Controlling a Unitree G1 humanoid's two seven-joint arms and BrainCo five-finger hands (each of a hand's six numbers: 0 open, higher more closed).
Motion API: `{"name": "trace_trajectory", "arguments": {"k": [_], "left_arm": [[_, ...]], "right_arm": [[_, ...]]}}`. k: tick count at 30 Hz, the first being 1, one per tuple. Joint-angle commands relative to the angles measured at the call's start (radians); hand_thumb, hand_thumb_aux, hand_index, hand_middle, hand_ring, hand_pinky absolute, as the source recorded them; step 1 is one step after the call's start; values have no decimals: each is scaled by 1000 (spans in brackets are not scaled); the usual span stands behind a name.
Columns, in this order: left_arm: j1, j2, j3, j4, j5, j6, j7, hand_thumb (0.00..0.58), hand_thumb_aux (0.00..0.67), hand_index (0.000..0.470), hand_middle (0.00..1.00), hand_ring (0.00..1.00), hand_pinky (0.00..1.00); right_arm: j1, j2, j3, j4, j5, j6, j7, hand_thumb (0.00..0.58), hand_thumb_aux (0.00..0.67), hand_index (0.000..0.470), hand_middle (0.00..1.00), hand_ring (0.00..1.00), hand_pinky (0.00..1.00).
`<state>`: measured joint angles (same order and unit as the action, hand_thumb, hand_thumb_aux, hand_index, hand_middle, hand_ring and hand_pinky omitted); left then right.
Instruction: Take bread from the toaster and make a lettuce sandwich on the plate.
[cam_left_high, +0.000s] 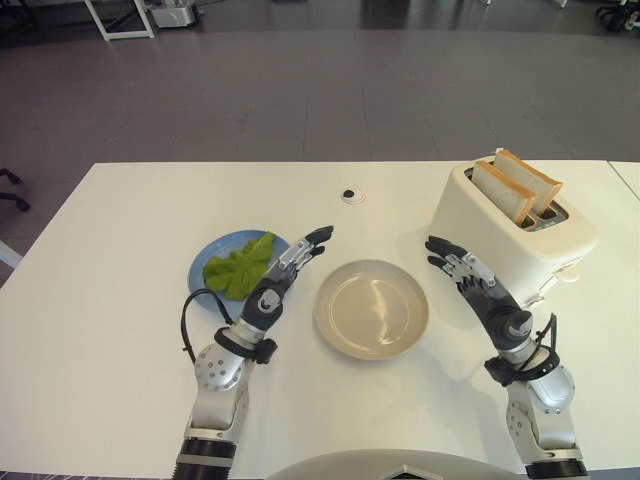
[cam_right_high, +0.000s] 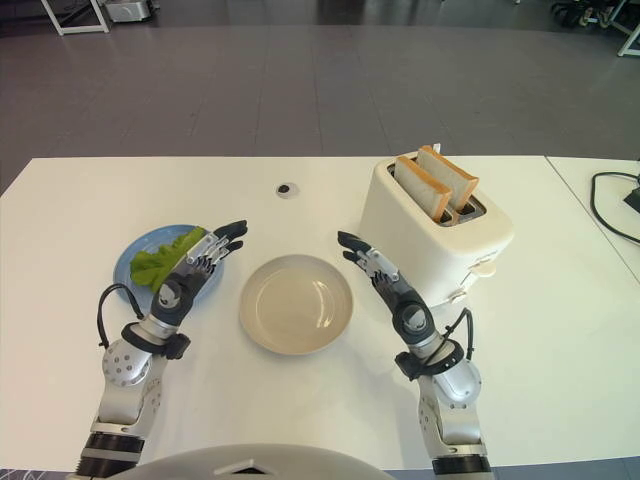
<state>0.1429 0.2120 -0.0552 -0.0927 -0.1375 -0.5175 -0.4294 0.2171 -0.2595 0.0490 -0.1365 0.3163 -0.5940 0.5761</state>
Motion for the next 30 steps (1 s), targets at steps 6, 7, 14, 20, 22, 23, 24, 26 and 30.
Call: {"name": "trace_trajectory", "arguments": {"k": [6, 7, 14, 20, 22, 23, 24, 26, 30], "left_arm": [[7, 43, 60, -59, 47, 36, 54, 0, 0, 0, 0, 0, 0], [14, 36, 43, -53, 50, 32, 50, 0, 0, 0, 0, 0, 0], [11, -3, -13, 1, 94, 12, 72, 0, 0, 0, 0, 0, 0], [9, -4, -30, 10, 96, 3, 72, 0, 0, 0, 0, 0, 0], [10, -7, -37, 15, 99, 0, 73, 0, 0, 0, 0, 0, 0], [11, -8, -40, 16, 100, -1, 73, 0, 0, 0, 0, 0, 0], [15, -8, -41, 15, 101, -2, 75, 0, 0, 0, 0, 0, 0], [20, -7, -42, 13, 101, -4, 79, 0, 0, 0, 0, 0, 0], [27, -3, -43, 9, 99, -6, 83, 0, 0, 0, 0, 0, 0]], "right_arm": [[-79, -88, -181, -128, -114, 64, -117, 0, 0, 0, 0, 0, 0], [-115, -150, -270, -160, -125, 111, -147, 0, 0, 0, 0, 0, 0], [-355, -503, -353, 285, -580, 233, -305, 0, 0, 0, 0, 0, 0], [-524, -469, -241, 530, -611, 212, -362, 0, 0, 0, 0, 0, 0], [-576, -463, -218, 607, -606, 209, -370, 0, 0, 0, 0, 0, 0], [-596, -464, -210, 643, -606, 205, -378, 0, 0, 0, 0, 0, 0], [-618, -463, -205, 680, -602, 200, -384, 0, 0, 0, 0, 0, 0], [-645, -469, -205, 733, -590, 190, -397, 0, 0, 0, 0, 0, 0], [-669, -484, -203, 793, -579, 178, -407, 0, 0, 0, 0, 0, 0]]}}
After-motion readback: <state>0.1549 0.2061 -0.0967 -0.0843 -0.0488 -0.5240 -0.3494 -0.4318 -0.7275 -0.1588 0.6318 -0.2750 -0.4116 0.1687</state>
